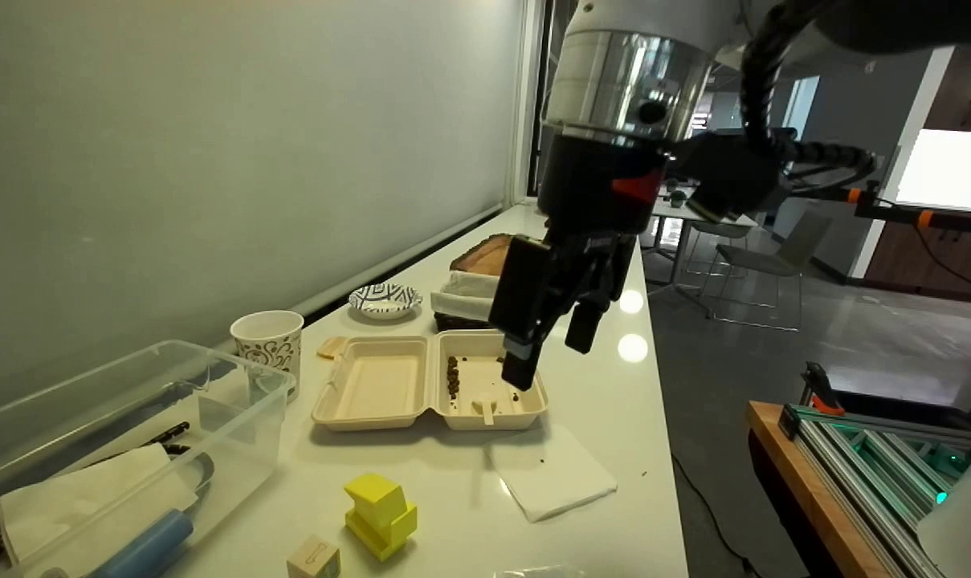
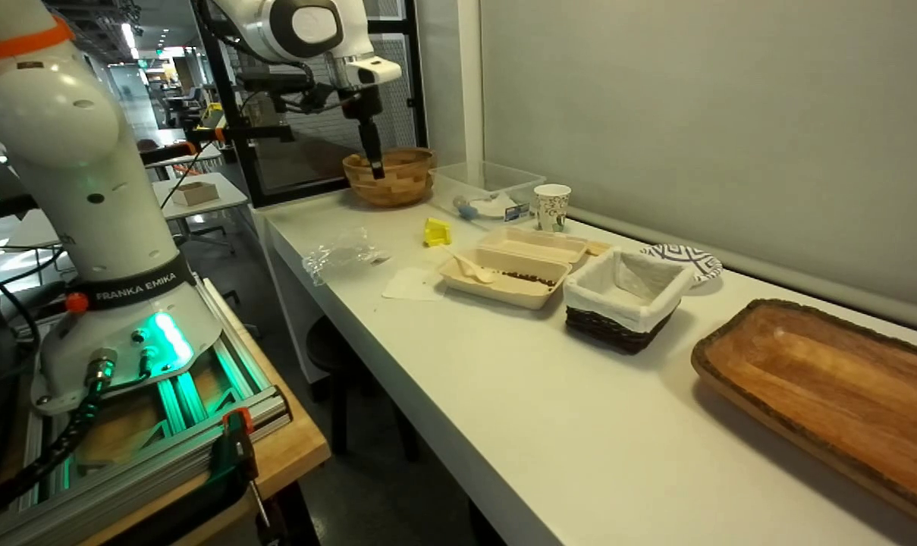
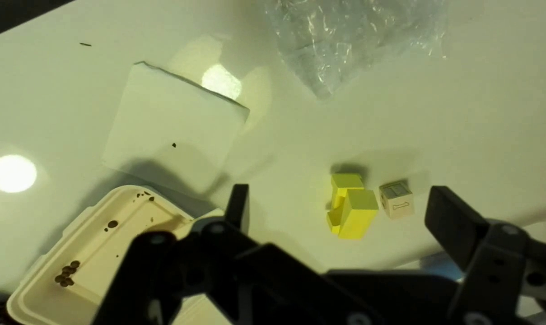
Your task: Pick up the yellow object from the counter and put it in the wooden bowl
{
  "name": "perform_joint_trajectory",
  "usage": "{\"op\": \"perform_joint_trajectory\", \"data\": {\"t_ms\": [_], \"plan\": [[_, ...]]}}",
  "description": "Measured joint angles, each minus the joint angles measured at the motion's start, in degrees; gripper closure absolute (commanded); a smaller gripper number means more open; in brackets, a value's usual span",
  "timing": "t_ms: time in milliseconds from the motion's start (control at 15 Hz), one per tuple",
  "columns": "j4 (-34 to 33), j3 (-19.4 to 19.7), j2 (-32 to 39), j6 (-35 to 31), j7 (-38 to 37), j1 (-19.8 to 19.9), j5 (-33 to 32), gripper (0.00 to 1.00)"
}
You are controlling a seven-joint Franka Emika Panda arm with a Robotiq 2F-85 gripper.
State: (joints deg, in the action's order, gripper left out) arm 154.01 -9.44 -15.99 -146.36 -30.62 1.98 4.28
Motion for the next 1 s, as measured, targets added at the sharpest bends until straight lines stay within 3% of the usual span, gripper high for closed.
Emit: {"op": "perform_joint_trajectory", "data": {"t_ms": [333, 1000], "plan": [[-2.1, 0.5, 9.9, -7.3, -0.1, 0.0, -0.1, 0.00], [-13.6, 6.7, 26.8, -8.4, -1.9, -2.1, -4.6, 0.00]]}}
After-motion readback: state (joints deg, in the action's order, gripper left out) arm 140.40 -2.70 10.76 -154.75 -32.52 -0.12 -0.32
